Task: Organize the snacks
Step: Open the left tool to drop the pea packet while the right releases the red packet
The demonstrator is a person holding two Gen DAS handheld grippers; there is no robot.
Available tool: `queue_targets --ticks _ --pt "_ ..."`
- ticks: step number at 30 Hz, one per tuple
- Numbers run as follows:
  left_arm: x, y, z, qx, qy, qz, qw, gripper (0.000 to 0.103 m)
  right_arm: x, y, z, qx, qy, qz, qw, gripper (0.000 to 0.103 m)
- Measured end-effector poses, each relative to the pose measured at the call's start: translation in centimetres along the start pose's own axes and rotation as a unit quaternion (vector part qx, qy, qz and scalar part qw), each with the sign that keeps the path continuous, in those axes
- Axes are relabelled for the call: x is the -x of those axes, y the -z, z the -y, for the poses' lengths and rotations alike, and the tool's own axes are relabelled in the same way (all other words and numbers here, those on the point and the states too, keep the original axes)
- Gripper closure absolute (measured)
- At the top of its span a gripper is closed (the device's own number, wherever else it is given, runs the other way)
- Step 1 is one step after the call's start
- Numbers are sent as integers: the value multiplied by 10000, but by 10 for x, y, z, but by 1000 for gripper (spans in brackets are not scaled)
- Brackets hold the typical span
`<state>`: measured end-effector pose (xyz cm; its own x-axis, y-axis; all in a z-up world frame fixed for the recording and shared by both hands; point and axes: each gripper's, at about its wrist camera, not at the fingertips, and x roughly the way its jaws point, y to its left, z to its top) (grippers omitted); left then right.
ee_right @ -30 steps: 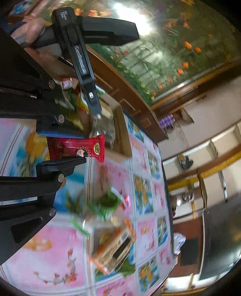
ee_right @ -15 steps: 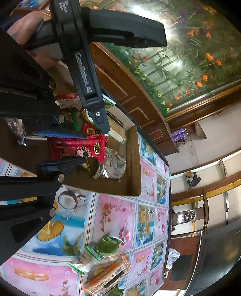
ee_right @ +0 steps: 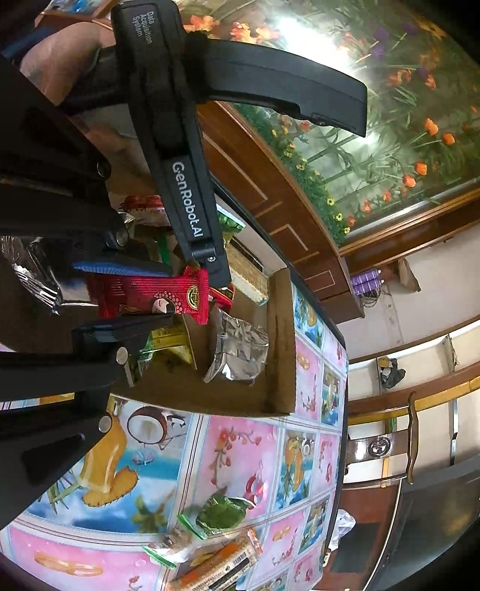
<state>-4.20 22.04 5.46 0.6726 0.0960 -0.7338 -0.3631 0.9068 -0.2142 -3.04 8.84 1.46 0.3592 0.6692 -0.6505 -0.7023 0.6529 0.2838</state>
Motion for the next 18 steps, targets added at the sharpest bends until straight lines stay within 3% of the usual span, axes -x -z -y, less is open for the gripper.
queue_targets --ticks 18 --pt "-2 1 3 -72 -143 46 9999 69 -2 1 1 -43 -14 -21 10000 81"
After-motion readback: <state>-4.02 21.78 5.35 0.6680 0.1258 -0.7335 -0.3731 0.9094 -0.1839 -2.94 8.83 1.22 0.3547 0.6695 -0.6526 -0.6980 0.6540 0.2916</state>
